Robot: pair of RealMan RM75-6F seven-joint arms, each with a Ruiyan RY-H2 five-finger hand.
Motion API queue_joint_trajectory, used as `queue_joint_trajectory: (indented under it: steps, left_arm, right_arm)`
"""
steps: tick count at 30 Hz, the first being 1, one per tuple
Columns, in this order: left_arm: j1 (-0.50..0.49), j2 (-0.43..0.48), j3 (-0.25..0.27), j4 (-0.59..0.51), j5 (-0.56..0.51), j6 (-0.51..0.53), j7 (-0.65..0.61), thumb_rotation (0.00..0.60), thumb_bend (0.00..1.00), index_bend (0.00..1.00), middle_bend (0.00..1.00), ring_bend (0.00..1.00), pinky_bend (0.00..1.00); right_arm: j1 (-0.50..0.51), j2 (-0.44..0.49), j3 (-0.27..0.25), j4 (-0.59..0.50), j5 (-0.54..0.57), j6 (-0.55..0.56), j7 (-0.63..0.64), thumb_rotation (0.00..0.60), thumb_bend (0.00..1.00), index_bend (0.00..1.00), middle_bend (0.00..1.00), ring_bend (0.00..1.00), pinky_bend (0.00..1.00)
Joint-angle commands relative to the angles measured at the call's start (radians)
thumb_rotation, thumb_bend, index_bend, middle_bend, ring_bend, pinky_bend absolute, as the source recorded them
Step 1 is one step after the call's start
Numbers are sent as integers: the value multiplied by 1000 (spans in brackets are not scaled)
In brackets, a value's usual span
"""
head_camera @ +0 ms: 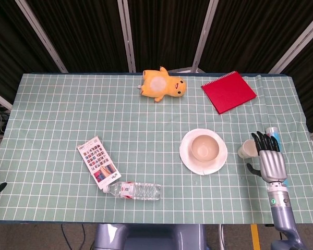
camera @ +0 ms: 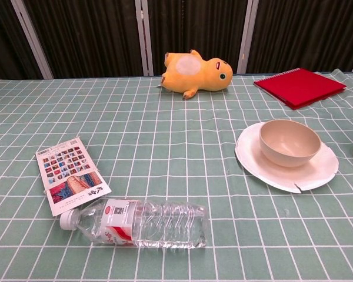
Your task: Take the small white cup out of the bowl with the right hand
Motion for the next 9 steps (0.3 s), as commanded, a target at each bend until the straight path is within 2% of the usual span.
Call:
queue_joint_trajectory:
  steps: [1,9]
  left_arm:
    - [0,0,0,1,0,0,0,600,0,0,0,0,0]
    - [-3,-6,-1,14,-11,-11,-2,600,0,0,0,0,0]
  right_arm:
    - [-26,37,-21,-44,-49,45,-13,600,114,0,0,0,0]
    - [-92,108,-102,-83,-213,164,-2,600,52,0,0,0,0]
